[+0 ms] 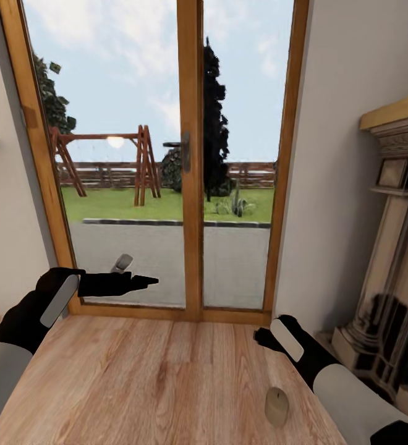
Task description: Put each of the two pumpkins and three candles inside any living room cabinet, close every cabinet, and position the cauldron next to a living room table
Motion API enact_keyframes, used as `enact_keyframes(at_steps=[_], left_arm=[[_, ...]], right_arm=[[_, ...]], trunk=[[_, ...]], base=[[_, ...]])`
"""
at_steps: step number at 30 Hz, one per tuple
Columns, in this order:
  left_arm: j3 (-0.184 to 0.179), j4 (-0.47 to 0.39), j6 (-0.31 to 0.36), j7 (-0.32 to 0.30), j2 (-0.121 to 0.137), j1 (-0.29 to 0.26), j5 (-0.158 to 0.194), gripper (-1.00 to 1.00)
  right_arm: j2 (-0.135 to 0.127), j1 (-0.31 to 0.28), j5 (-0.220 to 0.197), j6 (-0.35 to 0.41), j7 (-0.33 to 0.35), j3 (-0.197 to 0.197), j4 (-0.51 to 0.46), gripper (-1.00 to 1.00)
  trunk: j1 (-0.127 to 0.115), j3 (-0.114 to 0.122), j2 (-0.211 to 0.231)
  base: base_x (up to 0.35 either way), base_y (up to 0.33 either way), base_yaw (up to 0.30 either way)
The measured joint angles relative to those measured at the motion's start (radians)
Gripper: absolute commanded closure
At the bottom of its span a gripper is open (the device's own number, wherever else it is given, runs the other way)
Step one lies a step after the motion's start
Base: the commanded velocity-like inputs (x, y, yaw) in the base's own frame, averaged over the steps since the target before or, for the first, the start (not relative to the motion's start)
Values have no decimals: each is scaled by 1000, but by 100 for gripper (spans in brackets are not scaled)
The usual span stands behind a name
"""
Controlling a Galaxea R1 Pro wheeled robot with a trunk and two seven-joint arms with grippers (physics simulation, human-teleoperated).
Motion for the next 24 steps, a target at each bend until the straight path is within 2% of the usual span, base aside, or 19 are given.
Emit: enact_keyframes(at_steps=[6, 10, 12, 16, 24], left_arm=[[0, -1, 0, 0, -1, 0, 0, -100], [0, -1, 0, 0, -1, 0, 0, -100], [0, -1, 0, 0, -1, 0, 0, -100], [0, -1, 0, 0, -1, 0, 0, -100], [0, -1, 0, 0, -1, 0, 0, -100]], right_arm=[[-35, 0, -1, 2, 0, -8, 23, -100], [-49, -1, 2, 5, 0, -75, 67, -100], [-52, -1, 2, 6, -1, -95, 81, -100], [-54, -2, 4, 7, -2, -111, 94, -100], [-52, -2, 3, 7, -2, -116, 98, -100]], trunk=[[23, -19, -42], [38, -31, -70], [46, -38, -84], [49, -53, -86], [52, -84, -88]], base=[[0, 0, 0], [0, 0, 0], [0, 0, 0], [0, 0, 0], [0, 0, 0]])
